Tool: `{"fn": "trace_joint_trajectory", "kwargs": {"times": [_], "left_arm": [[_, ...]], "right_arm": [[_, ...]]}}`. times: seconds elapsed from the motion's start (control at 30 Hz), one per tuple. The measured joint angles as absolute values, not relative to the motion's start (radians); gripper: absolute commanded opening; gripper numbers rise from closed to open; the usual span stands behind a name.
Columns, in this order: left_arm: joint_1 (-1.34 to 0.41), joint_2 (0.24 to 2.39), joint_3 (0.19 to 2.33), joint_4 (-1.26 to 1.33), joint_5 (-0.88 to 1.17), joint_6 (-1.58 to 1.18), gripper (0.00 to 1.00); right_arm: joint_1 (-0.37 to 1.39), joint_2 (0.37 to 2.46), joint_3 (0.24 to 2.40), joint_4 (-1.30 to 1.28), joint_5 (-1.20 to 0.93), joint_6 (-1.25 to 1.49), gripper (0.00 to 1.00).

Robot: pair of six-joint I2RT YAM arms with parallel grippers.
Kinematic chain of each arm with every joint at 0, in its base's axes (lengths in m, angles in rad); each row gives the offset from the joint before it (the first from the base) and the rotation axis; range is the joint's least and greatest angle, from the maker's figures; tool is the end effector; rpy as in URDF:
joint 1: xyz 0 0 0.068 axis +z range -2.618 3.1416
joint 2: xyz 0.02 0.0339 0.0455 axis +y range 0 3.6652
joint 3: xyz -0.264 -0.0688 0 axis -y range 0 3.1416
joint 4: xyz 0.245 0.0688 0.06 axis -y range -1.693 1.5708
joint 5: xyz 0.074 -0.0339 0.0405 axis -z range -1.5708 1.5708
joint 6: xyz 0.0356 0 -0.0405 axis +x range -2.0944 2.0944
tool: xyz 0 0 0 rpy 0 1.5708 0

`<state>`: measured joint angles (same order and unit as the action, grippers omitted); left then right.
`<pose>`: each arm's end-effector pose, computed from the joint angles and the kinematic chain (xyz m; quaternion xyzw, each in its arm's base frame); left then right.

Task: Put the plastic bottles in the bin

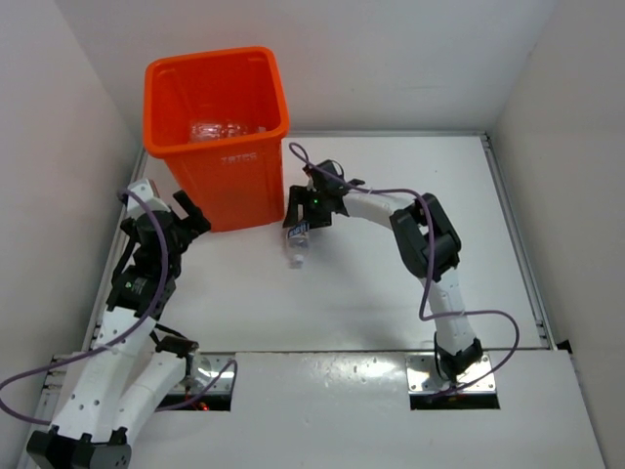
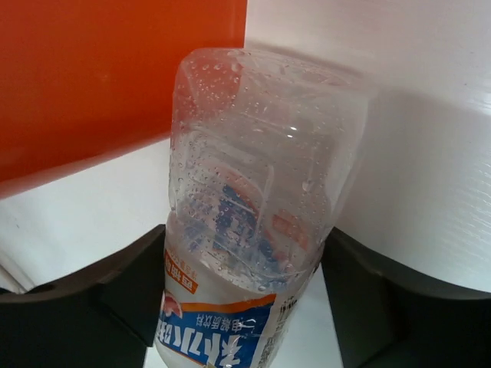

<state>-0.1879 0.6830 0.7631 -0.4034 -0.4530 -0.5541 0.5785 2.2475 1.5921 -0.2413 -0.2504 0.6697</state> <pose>0.1553 -0.0137 0.3258 -0.2730 0.7539 -0.0365 0.5965 0.4003 0.2719 0.1328 0.0014 0.9373 0.2874 0.1974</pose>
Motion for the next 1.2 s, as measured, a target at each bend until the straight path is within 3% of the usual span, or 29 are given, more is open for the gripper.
{"fn": "trace_joint_trajectory", "kwargs": {"times": [0.2, 0.43, 0.53, 0.7, 0.97, 1.07, 1.1, 1.13, 1.2], "left_arm": [[-0.188, 0.698, 0.763, -0.391, -0.456, -0.554, 1.00], [-0.188, 0.725, 0.748, -0.317, -0.445, -0.562, 1.00], [-0.188, 0.733, 0.746, -0.294, -0.445, -0.562, 1.00], [-0.188, 0.732, 0.746, -0.274, -0.445, -0.568, 1.00], [-0.188, 0.714, 0.744, -0.268, -0.438, -0.600, 1.00], [-0.188, 0.698, 0.740, -0.267, -0.437, -0.611, 1.00], [-0.188, 0.695, 0.740, -0.267, -0.437, -0.612, 1.00], [-0.188, 0.691, 0.740, -0.267, -0.437, -0.613, 1.00], [-0.188, 0.687, 0.740, -0.266, -0.438, -0.615, 1.00]], "right_arm": [[0.548, 2.177, 1.501, -0.249, -0.241, 0.660, 0.56], [0.416, 1.920, 1.457, -0.353, -0.202, 0.607, 0.47], [0.389, 1.801, 1.575, -0.338, -0.129, 0.562, 0.44], [0.466, 1.681, 1.800, -0.112, 0.025, 0.407, 0.51], [0.610, 1.979, 2.411, 0.171, 0.008, 0.287, 0.51], [0.639, 2.078, 2.441, 0.218, -0.039, 0.275, 0.74], [0.650, 2.110, 2.439, 0.216, -0.060, 0.272, 0.94], [0.660, 2.141, 2.437, 0.209, -0.078, 0.273, 1.00], [0.676, 2.205, 2.433, 0.196, -0.096, 0.265, 1.00]]}}
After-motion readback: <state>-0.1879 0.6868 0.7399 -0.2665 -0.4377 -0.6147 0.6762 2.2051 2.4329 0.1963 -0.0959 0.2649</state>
